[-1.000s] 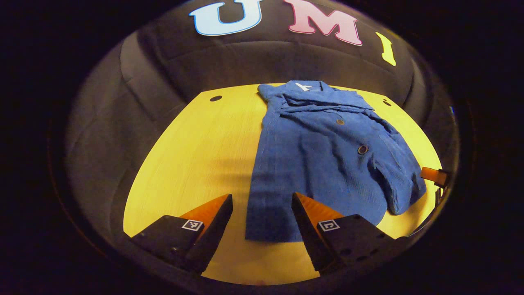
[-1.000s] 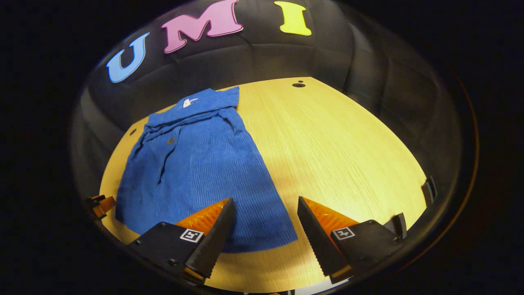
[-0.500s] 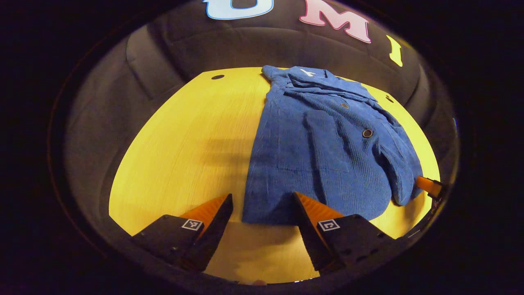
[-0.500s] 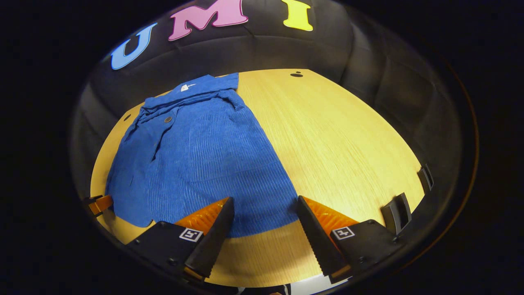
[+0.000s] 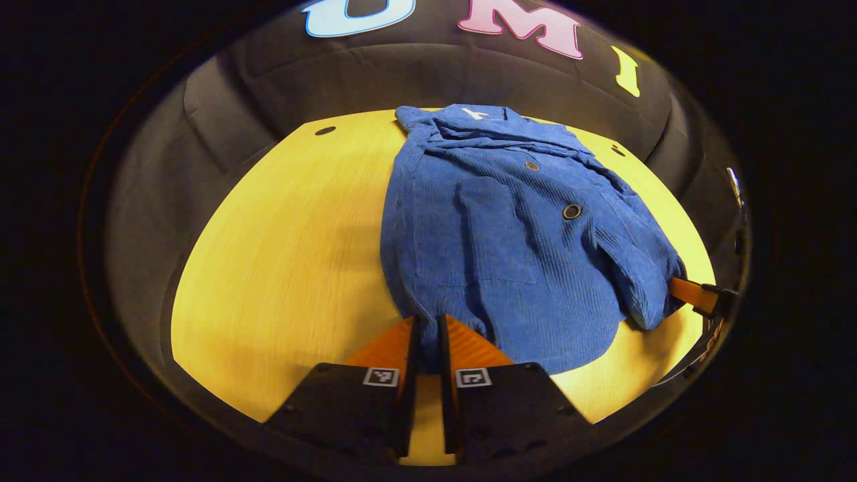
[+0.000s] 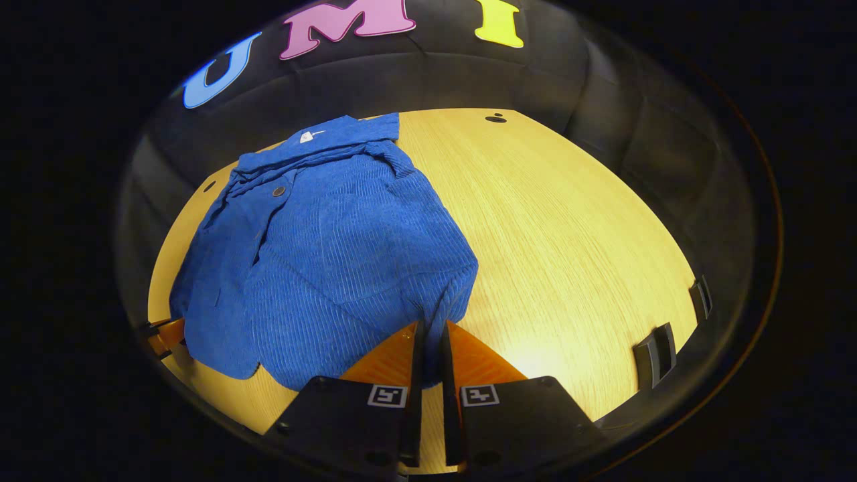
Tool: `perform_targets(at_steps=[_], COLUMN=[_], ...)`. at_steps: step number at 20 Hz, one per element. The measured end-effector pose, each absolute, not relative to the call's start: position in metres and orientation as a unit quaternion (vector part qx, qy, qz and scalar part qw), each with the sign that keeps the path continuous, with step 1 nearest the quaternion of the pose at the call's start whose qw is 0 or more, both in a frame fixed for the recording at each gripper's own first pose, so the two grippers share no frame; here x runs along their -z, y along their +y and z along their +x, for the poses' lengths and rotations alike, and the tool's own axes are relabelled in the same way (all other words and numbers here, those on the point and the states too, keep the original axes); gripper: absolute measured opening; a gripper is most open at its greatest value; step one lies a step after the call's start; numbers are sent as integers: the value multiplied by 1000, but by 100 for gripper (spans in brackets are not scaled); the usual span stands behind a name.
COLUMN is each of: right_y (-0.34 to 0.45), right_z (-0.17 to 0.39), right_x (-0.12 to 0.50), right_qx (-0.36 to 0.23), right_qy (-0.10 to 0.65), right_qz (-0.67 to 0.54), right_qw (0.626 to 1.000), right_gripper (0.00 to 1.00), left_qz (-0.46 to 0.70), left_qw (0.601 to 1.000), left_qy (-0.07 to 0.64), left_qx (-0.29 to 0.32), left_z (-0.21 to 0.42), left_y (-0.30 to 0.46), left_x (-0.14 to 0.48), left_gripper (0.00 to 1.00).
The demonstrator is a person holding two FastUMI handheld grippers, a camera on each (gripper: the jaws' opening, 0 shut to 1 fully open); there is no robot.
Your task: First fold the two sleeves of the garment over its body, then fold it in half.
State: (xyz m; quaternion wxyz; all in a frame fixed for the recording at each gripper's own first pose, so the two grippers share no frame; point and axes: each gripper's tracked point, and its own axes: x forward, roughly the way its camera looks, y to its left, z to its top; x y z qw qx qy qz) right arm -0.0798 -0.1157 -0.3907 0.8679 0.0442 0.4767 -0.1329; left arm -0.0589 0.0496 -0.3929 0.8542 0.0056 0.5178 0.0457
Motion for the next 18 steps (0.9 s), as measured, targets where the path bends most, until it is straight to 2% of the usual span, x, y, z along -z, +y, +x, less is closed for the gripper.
perform_targets(at_steps=[1,2,4,5,8,11,14,18], right_y=[-114,-113,-101,-98,-93,-90,-87,-93], right_z=[-83,-81,-79,-74,-62,-42,-10,39], right_x=[391,389,389,388,377,354,328,301], right_qx=[127,119,79,69,61,49,37,27], right_qy=[481,480,484,482,468,448,421,381], right_qz=[40,47,76,91,122,100,97,89], right_qw=[867,868,868,869,873,887,901,920], right_gripper=[16,7,3,3,1,1,1,1], left_qz=[1,-7,-37,-63,-91,-83,-91,-96], left_qw=[857,859,858,854,852,864,873,897], left_qy=[515,512,513,516,515,496,477,427], left_qx=[-30,-9,0,11,10,14,42,54], left_z=[-57,-56,-52,-49,-43,-32,-11,44], left_y=[42,36,30,23,22,21,11,12], left_x=[393,392,391,394,389,368,342,311], left_gripper=[8,6,6,0,0,0,0,0])
